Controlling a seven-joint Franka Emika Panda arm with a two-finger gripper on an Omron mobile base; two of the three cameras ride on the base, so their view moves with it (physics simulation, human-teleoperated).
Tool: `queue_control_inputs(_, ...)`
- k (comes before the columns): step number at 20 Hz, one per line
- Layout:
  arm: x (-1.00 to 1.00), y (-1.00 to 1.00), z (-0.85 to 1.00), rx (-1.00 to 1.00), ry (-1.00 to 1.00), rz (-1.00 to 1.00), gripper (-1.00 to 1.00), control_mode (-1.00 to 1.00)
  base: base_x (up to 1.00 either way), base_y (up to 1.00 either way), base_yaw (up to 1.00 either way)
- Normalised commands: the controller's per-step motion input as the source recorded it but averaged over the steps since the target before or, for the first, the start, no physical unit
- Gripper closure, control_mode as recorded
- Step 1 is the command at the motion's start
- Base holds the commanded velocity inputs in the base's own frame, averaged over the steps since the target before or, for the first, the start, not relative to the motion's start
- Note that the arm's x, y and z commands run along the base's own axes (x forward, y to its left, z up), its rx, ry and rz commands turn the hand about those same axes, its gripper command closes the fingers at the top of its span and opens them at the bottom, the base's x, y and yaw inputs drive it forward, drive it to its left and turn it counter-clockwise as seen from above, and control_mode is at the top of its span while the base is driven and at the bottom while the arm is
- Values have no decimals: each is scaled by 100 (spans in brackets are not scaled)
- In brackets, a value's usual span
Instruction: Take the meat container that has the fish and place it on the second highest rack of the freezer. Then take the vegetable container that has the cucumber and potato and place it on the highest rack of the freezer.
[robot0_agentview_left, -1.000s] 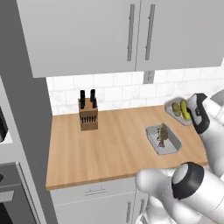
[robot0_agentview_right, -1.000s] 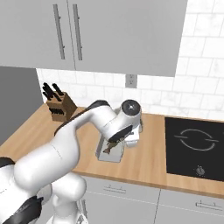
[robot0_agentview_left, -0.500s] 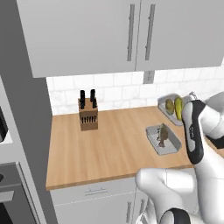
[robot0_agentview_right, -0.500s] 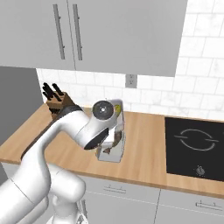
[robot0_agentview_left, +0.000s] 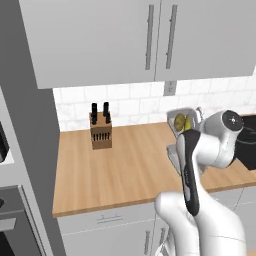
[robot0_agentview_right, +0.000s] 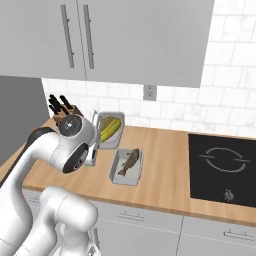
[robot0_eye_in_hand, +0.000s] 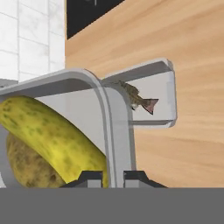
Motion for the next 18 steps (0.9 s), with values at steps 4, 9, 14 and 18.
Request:
queue_control_inputs(4, -32, 7, 14, 1, 0, -7, 100, -100, 0, 0, 0)
queue_control_inputs(9, -50, 30, 16, 0, 0, -7, 100, -100, 0, 0, 0)
queue_control_inputs(14, -44, 26, 2, 0, 0, 2, 100, -100, 0, 0, 0)
queue_control_inputs(18, 0, 0, 0, 0, 0, 0, 100, 100, -88, 10, 19)
